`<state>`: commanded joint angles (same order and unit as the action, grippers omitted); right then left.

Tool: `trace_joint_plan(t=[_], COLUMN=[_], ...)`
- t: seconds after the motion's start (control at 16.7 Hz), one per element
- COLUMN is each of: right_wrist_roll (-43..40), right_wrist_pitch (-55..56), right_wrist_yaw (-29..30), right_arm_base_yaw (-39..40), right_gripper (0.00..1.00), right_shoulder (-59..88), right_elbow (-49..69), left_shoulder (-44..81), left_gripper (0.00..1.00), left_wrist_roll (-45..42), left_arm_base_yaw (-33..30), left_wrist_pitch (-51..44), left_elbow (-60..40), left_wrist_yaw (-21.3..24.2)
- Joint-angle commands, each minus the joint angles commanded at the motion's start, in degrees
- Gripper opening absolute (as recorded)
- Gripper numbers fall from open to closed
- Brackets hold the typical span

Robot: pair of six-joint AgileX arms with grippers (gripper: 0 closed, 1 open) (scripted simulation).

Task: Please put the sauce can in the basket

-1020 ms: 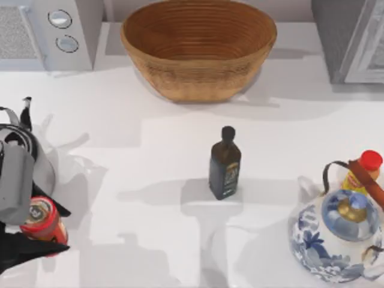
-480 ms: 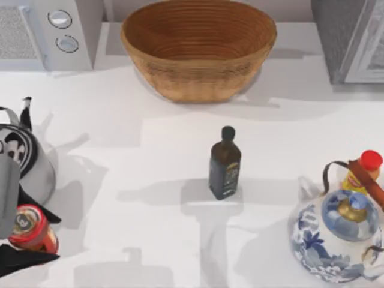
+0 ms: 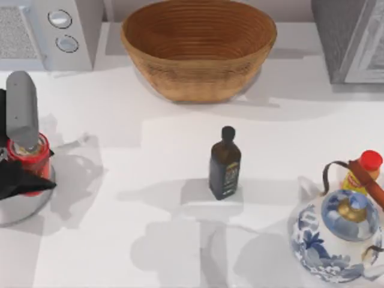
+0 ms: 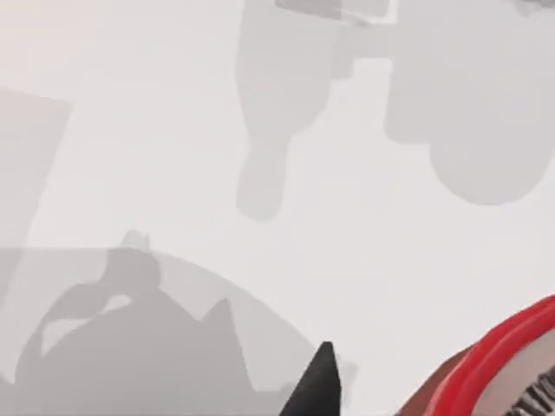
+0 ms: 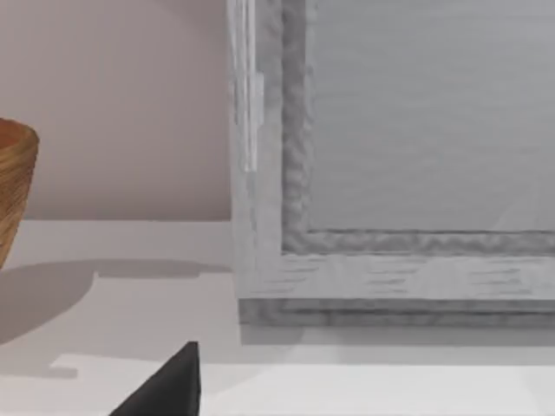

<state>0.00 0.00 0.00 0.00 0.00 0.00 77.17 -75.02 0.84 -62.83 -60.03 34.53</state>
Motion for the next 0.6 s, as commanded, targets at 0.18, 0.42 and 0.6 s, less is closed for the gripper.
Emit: trace_joint_plan(t=[0.18,0.42,0.6], right_wrist_roll=[0.0,0.0,0.0], right_wrist_pitch=[0.0,0.0,0.0], right_wrist_yaw=[0.0,0.0,0.0], right_arm_base_yaw=[0.0,0.0,0.0], right_gripper=[1.0,1.0,1.0], right_shoulder=[0.0,0.0,0.0], right_elbow=[0.0,0.0,0.0], left_shoulder=[7.72,20.52,32.05], left_gripper=[0.0,0.0,0.0], left_wrist_roll=[15.14,38.82,56.88], left_arm_base_yaw=[-6.71,-16.63,-23.76], left_wrist_pitch=[-0.64,-1.82,-2.75], left_elbow=[-16.92,-42.45,-61.91], left_wrist_yaw=[-10.11,-24.96,-35.9])
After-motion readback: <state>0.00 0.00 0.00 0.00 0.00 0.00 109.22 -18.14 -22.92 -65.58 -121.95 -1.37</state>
